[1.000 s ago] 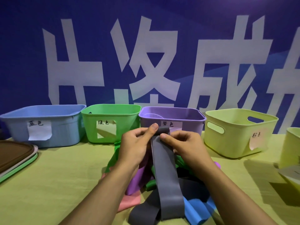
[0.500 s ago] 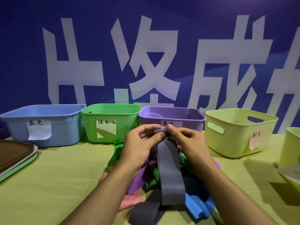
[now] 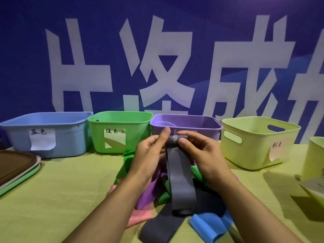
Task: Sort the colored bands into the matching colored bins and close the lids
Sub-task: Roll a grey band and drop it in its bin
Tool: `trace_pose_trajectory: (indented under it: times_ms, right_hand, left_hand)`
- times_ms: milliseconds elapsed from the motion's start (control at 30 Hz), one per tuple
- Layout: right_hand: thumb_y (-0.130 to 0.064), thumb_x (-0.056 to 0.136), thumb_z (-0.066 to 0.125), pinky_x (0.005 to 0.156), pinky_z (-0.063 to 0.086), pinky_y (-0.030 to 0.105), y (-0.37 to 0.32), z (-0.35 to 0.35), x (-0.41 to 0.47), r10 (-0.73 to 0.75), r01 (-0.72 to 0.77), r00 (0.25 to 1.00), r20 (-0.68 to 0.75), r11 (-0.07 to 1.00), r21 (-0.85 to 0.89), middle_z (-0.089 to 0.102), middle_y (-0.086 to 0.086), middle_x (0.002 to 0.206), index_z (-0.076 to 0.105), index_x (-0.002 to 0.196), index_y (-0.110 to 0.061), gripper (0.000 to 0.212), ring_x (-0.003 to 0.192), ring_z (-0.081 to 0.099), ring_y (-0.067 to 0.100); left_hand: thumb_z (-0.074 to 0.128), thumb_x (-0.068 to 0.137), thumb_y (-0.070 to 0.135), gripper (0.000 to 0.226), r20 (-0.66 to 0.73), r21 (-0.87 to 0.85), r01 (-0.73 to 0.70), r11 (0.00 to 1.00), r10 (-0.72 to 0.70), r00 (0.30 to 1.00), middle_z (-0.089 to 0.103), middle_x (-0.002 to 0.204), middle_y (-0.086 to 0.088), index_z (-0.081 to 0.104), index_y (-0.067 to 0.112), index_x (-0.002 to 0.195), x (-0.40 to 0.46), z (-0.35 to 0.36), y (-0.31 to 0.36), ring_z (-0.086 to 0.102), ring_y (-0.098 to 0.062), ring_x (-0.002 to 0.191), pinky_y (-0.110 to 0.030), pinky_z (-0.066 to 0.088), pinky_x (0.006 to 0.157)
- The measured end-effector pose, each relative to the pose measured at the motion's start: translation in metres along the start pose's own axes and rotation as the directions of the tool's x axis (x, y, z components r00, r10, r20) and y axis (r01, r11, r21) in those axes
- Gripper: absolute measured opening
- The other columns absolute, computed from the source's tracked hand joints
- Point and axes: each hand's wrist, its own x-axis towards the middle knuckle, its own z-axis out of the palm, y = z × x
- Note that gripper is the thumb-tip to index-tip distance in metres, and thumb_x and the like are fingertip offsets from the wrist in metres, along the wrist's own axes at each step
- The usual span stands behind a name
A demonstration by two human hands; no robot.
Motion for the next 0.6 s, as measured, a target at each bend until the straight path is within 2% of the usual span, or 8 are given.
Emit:
trace_pose_trajectory:
  times_ms: [67, 167, 267, 400, 467, 533, 567, 600]
  right_hand:
    - [-0.013, 0.092, 0.069, 0.073, 0.053, 0.016, -0.0003, -0.0006, -0.0001, -0.013, 0.013, 1.0, 0.011, 1.0, 0.004, 0.079, -0.001, 0.103, 0.075, 0.112, -0.016, 0.021, 0.094, 0.074, 0.008]
    - [-0.018, 0.088, 0.07, 0.084, 0.058, 0.027, 0.0015, -0.0005, 0.0, -0.023, 0.022, 0.999, 0.034, 1.0, 0.012, 0.079, 0.001, 0.105, 0.075, 0.112, -0.019, 0.025, 0.1, 0.075, 0.018]
    - [-0.018, 0.089, 0.071, 0.088, 0.061, 0.038, 0.0017, 0.0002, -0.0001, -0.023, 0.023, 0.999, 0.048, 1.0, -0.007, 0.078, 0.007, 0.105, 0.075, 0.113, -0.022, 0.025, 0.103, 0.073, 0.03]
    - [-0.009, 0.094, 0.069, 0.071, 0.055, 0.021, 0.0002, -0.0008, -0.0016, -0.001, 0.002, 0.998, 0.07, 1.0, -0.004, 0.078, 0.004, 0.106, 0.073, 0.117, -0.022, 0.027, 0.097, 0.07, 0.015]
    - [-0.02, 0.092, 0.072, 0.078, 0.054, 0.021, 0.0003, -0.0004, -0.002, 0.028, -0.029, 0.998, 0.062, 0.999, 0.014, 0.077, 0.0, 0.112, 0.071, 0.122, -0.023, 0.031, 0.106, 0.07, 0.011]
    - [-0.041, 0.086, 0.071, 0.092, 0.055, 0.032, 0.0012, 0.0015, -0.0015, 0.082, -0.083, 0.996, 0.029, 0.996, 0.035, 0.076, -0.001, 0.116, 0.071, 0.122, -0.025, 0.04, 0.113, 0.07, 0.013]
    - [-0.052, 0.083, 0.07, 0.096, 0.056, 0.039, 0.0028, 0.0017, -0.0005, 0.126, -0.126, 0.992, 0.006, 0.991, 0.039, 0.077, 0.001, 0.113, 0.074, 0.116, -0.024, 0.043, 0.111, 0.071, 0.016]
    - [-0.064, 0.081, 0.068, 0.093, 0.057, 0.044, 0.0024, 0.0021, 0.0005, 0.174, -0.173, 0.985, -0.017, 0.984, 0.031, 0.078, 0.002, 0.103, 0.077, 0.104, -0.022, 0.049, 0.101, 0.073, 0.018]
  left_hand:
    - [0.07, 0.076, 0.055, 0.049, 0.011, 0.047, 0.041, 0.998, -0.041, 0.999, 0.079, 0.086, -0.013, 0.08, 0.009, 0.088, -0.002, 0.0001, 0.0009, 0.075, -0.02, 0.075, -0.023, 0.056, 0.064]
    - [0.073, 0.069, 0.065, 0.054, 0.016, 0.118, 0.061, 0.991, -0.063, 0.998, 0.079, 0.09, -0.016, 0.083, 0.015, 0.088, -0.0019, 0.0, -0.0005, 0.076, -0.027, 0.083, -0.033, 0.058, 0.076]
    - [0.076, 0.068, 0.063, 0.052, -0.009, 0.114, 0.054, 0.992, -0.054, 0.999, 0.079, 0.092, -0.016, 0.083, 0.016, 0.09, -0.0008, -0.001, -0.0021, 0.076, -0.031, 0.089, -0.039, 0.058, 0.084]
    - [0.08, 0.071, 0.057, 0.05, 0.005, 0.101, 0.031, 0.994, -0.032, 0.999, 0.078, 0.098, -0.019, 0.082, 0.014, 0.098, 0.0004, -0.0027, -0.0054, 0.073, -0.041, 0.102, -0.056, 0.054, 0.1]
    - [0.081, 0.072, 0.052, 0.05, 0.035, 0.076, -0.003, 0.997, 0.001, 0.999, 0.078, 0.102, -0.019, 0.081, 0.012, 0.101, 0.0006, -0.0027, -0.0064, 0.072, -0.041, 0.106, -0.058, 0.052, 0.103]
    - [0.082, 0.074, 0.045, 0.043, 0.059, 0.088, -0.057, 0.994, 0.052, 0.997, 0.078, 0.105, -0.015, 0.081, 0.011, 0.101, 0.0008, -0.0017, -0.007, 0.072, -0.034, 0.109, -0.053, 0.051, 0.105]
    - [0.081, 0.075, 0.04, 0.038, 0.068, 0.107, -0.081, 0.991, 0.074, 0.995, 0.079, 0.104, -0.012, 0.08, 0.011, 0.1, 0.001, -0.0015, -0.0077, 0.073, -0.029, 0.108, -0.048, 0.052, 0.104]
    - [0.08, 0.075, 0.035, 0.034, 0.081, 0.122, -0.097, 0.988, 0.087, 0.993, 0.079, 0.103, -0.01, 0.08, 0.011, 0.099, 0.0008, -0.0011, -0.0082, 0.074, -0.024, 0.104, -0.043, 0.054, 0.101]
